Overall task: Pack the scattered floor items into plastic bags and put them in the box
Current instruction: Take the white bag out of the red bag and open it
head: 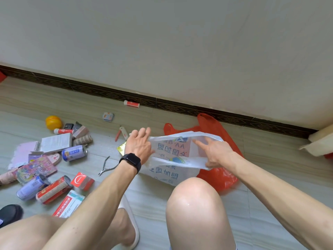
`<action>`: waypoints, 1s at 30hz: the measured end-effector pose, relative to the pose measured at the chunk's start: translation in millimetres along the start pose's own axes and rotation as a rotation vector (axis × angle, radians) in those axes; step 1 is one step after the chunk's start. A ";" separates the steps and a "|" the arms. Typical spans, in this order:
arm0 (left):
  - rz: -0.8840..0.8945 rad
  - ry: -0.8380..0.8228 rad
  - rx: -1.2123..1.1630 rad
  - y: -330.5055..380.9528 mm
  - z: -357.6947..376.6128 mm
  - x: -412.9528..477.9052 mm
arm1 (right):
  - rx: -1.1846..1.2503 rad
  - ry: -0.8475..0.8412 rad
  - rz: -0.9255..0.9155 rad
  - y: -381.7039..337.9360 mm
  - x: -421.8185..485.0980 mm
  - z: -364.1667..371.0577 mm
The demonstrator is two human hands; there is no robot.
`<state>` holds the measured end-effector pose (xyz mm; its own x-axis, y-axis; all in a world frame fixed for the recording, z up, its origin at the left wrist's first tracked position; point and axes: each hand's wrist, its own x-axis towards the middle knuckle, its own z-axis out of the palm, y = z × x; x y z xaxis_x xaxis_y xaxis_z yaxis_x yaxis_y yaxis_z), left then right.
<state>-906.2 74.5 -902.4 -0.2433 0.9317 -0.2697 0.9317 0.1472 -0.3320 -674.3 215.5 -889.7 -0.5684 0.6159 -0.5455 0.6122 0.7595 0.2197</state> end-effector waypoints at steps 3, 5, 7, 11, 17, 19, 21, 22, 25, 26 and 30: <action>0.028 -0.010 0.035 -11.9 17.7 1.9 | 0.015 0.115 0.041 14.9 4.2 4.0; 0.036 -0.062 -0.018 -20.7 26.0 5.6 | -0.008 0.211 0.002 22.6 9.6 4.4; 0.038 -0.102 -0.065 -31.1 28.9 9.2 | -0.084 0.237 -0.065 29.7 15.3 4.4; 0.004 -0.131 -0.084 -52.2 34.7 18.9 | -0.104 0.134 -0.084 36.9 26.2 9.3; -0.052 -0.192 0.004 -48.7 60.8 44.0 | -0.014 -0.029 -0.077 17.8 55.8 35.2; -0.082 -0.237 0.021 -41.2 70.1 48.2 | -0.005 -0.070 -0.055 8.6 68.3 47.5; -0.072 -0.267 0.048 -30.1 72.8 51.3 | -0.020 -0.128 -0.041 -2.2 79.6 57.4; -0.030 -0.240 0.061 -23.0 71.0 53.7 | -0.041 -0.145 -0.065 -8.3 83.3 59.2; 0.214 -0.014 -0.038 -0.5 63.0 68.5 | -0.053 0.007 -0.232 -28.4 94.2 60.8; 0.307 0.050 -0.083 7.4 62.9 75.2 | -0.012 0.108 -0.271 -36.2 98.7 59.7; 0.459 -0.023 -0.075 30.2 75.7 104.7 | 0.251 0.272 -0.316 -64.8 129.7 57.2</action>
<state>-923.9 151.4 -1009.1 0.1936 0.8986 -0.3937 0.9612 -0.2541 -0.1075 -756.2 234.2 -1021.0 -0.8504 0.4212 -0.3153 0.4813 0.8649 -0.1427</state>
